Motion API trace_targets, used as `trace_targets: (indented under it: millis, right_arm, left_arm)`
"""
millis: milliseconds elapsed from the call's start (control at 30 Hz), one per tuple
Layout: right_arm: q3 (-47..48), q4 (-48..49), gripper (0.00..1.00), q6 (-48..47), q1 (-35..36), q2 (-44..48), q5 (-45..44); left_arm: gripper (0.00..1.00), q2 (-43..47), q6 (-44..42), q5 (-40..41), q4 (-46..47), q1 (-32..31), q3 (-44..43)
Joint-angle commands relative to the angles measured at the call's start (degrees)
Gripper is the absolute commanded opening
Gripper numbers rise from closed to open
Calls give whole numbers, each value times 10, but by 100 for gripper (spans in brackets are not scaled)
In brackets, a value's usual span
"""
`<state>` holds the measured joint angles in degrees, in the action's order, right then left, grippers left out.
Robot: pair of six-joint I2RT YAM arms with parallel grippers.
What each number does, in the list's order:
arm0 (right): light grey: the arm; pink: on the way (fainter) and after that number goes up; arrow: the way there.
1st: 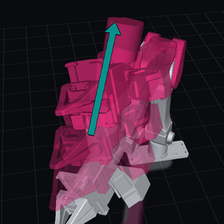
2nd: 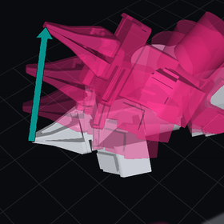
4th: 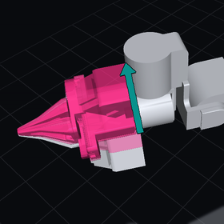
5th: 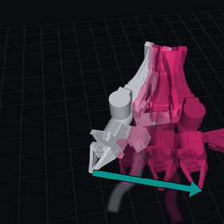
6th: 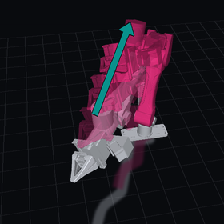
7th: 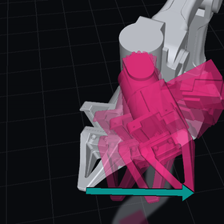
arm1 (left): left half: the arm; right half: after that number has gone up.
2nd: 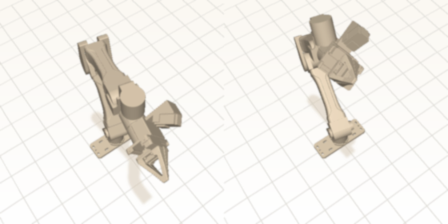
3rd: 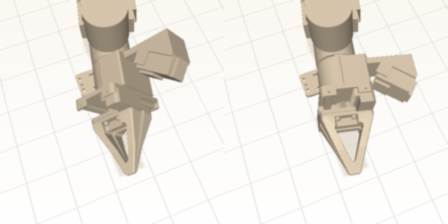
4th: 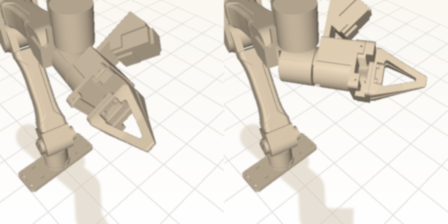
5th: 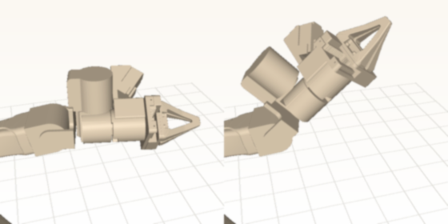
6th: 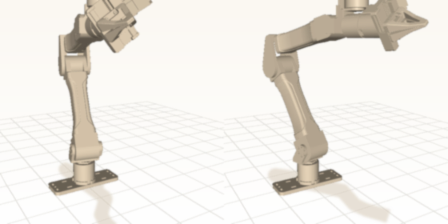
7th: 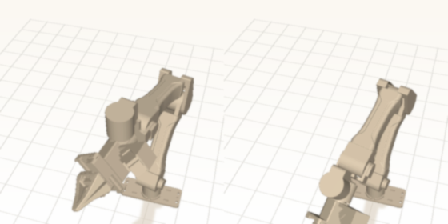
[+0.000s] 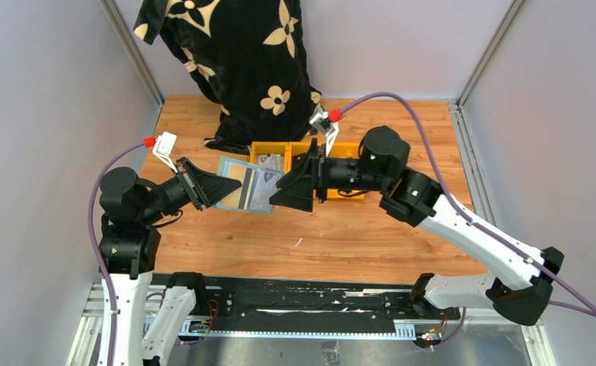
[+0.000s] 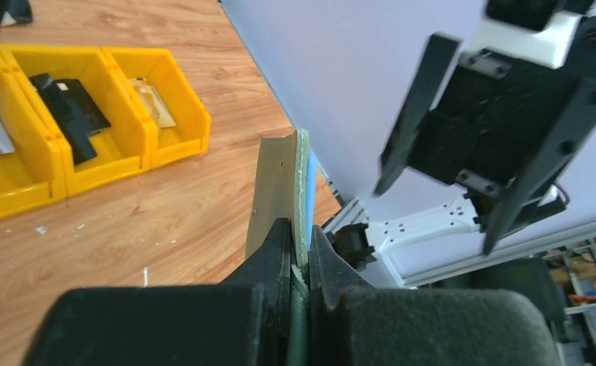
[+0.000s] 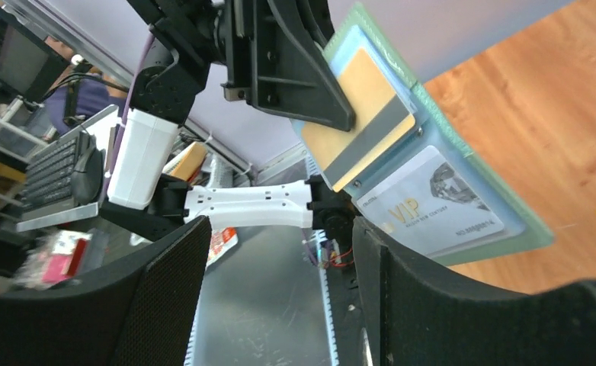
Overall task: Take the credit cards out of the card holder
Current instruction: Remove the credit card from the card holder.
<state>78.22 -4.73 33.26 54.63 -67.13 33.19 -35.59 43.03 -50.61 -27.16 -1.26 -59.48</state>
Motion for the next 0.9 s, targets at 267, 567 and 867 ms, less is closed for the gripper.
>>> trace_targets:
  millis: [267,567,867]
  right_arm:
    - [-54,185,62,133,-1,-86,101]
    - [-54,220,59,148,-1,-114,104]
    - [-76,362,44,232,2,-133,122]
  left_arm:
    - [0,-1,118,-59,127,0,27]
    - [0,6,152,-73,132,0,27]
    - [0,18,150,-72,105,0,24]
